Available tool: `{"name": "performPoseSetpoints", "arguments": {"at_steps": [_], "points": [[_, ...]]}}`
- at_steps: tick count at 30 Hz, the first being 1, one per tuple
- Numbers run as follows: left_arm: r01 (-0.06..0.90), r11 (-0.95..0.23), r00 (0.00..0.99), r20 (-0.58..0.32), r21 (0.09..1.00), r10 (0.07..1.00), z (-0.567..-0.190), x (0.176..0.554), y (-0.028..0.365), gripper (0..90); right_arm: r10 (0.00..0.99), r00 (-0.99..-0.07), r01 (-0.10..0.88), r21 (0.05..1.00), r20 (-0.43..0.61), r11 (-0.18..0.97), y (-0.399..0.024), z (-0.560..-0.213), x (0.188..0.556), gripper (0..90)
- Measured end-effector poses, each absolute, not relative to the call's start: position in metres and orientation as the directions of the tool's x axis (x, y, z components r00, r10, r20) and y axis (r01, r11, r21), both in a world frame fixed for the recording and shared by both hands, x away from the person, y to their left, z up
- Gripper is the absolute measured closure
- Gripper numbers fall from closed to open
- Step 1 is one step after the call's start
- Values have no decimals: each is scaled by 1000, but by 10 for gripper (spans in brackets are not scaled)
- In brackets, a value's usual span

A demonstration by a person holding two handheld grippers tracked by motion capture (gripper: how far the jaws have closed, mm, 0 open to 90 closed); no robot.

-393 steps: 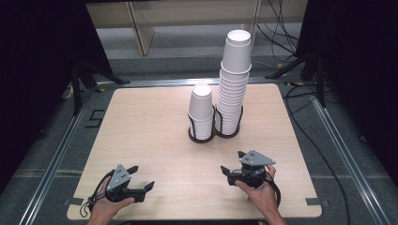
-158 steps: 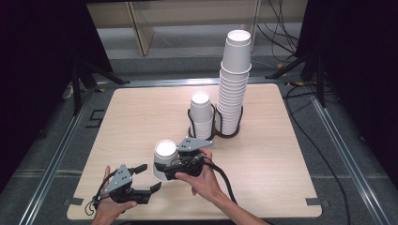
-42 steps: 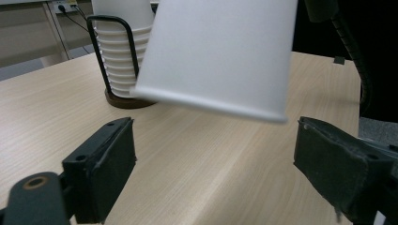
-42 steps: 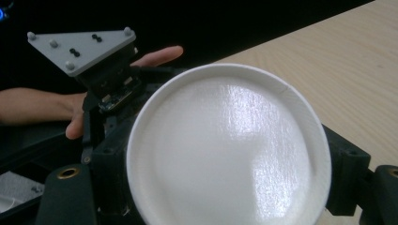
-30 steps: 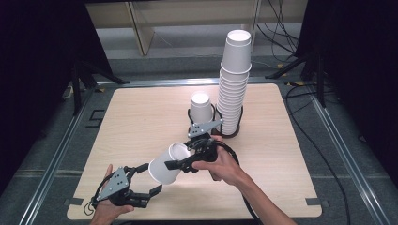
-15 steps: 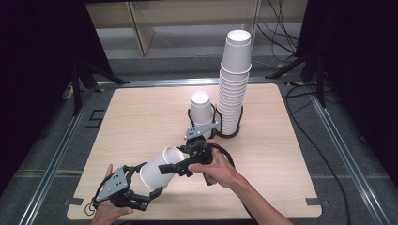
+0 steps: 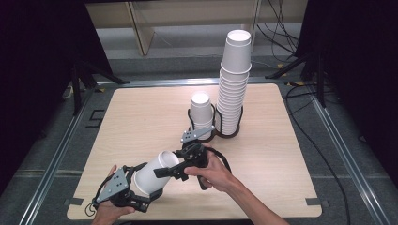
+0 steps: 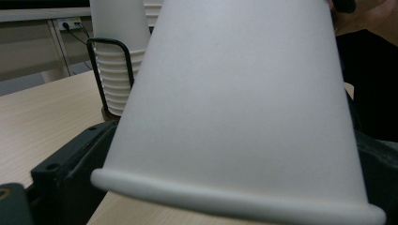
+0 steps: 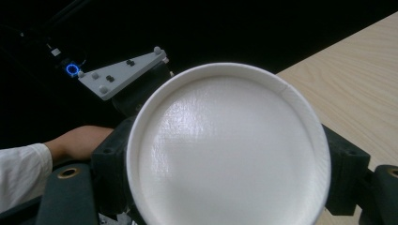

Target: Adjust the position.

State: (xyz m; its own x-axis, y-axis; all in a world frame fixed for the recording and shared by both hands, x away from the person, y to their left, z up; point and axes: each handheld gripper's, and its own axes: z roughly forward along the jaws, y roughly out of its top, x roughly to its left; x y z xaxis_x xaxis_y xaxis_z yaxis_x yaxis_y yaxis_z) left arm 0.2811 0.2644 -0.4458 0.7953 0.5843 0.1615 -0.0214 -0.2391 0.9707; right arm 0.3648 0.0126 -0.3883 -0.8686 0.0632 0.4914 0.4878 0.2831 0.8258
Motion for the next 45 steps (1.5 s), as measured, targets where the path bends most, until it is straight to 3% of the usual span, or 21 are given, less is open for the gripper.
{"name": "performPoseSetpoints", "arguments": {"at_steps": [18, 24, 26, 31, 34, 36, 37, 39, 40, 42, 43, 45], "points": [[-4, -258, 804, 156, 966, 574, -443, 280, 267, 142, 62, -858, 506, 817, 510, 276, 10, -394, 368, 225], [10, -286, 814, 158, 958, 560, -443, 280, 267, 152, 106, -878, 474, 813, 467, 338, 8, -388, 364, 155], [25, -300, 818, 153, 954, 555, -444, 278, 265, 154, 101, -925, 375, 846, 366, 379, 5, -381, 364, 156], [49, -338, 823, 153, 940, 547, -447, 275, 261, 155, 94, -966, 257, 845, 242, 470, 1, -371, 359, 159], [73, -353, 823, 144, 933, 549, -449, 272, 257, 156, 86, -987, 163, 813, 139, 559, 1, -368, 354, 159], [77, -363, 827, 144, 929, 544, -450, 271, 256, 157, 96, -987, 163, 776, 131, 609, 1, -367, 348, 159], [77, -370, 824, 150, 926, 547, -450, 271, 255, 157, 56, -996, 84, 759, 63, 646, 4, -368, 347, 160], [88, -380, 828, 144, 921, 541, -451, 270, 254, 157, 77, -993, 119, 738, 90, 664, 4, -368, 343, 163], [81, -383, 825, 154, 920, 544, -451, 269, 254, 157, 46, -998, 64, 738, 45, 671, 5, -369, 345, 164], [87, -387, 828, 150, 918, 541, -451, 268, 253, 158, 63, -996, 88, 717, 63, 691, 6, -370, 341, 174], [88, -390, 829, 149, 917, 539, -451, 267, 253, 157, 29, -999, 40, 720, 29, 693, 9, -371, 342, 174], [88, -389, 829, 149, 917, 539, -451, 267, 253, 157, 21, -999, 33, 718, 25, 695, 9, -371, 342, 177]]}}
